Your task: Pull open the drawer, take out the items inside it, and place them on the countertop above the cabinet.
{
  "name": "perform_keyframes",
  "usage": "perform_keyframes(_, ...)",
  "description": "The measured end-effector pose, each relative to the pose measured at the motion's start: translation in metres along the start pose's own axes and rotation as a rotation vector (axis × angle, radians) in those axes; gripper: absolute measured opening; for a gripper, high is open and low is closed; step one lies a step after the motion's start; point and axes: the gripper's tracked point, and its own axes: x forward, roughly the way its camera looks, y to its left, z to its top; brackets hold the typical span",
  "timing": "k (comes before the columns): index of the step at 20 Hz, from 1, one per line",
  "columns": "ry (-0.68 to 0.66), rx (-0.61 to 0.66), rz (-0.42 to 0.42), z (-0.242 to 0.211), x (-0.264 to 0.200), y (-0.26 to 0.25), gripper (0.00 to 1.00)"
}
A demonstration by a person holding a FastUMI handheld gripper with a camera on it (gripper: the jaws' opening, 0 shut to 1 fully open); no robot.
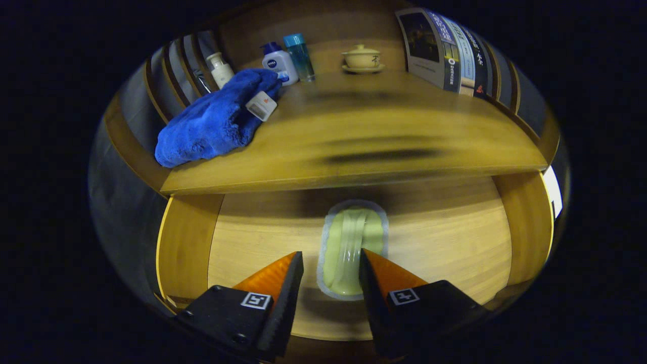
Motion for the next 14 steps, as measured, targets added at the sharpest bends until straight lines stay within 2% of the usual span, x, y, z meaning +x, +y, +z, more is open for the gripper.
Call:
perform_keyframes(1, -0.01, -0.006, 0.0, 0.002, 0.001, -0.004, 0.68)
perform_keyframes(4, -0.012, 0.029, 0.044, 0.0, 0.002, -0.006, 0.28)
perform_keyframes(6, -0.029, 0.053, 0.045, 0.001, -0.003, -0.011, 0.23)
perform_keyframes(9, -0.061, 0.054, 0.037, 0.001, -0.011, -0.017, 0.23)
perform_keyframes(14, -0.125, 0.023, 0.1, -0.008, -0.052, -0.01, 0.23)
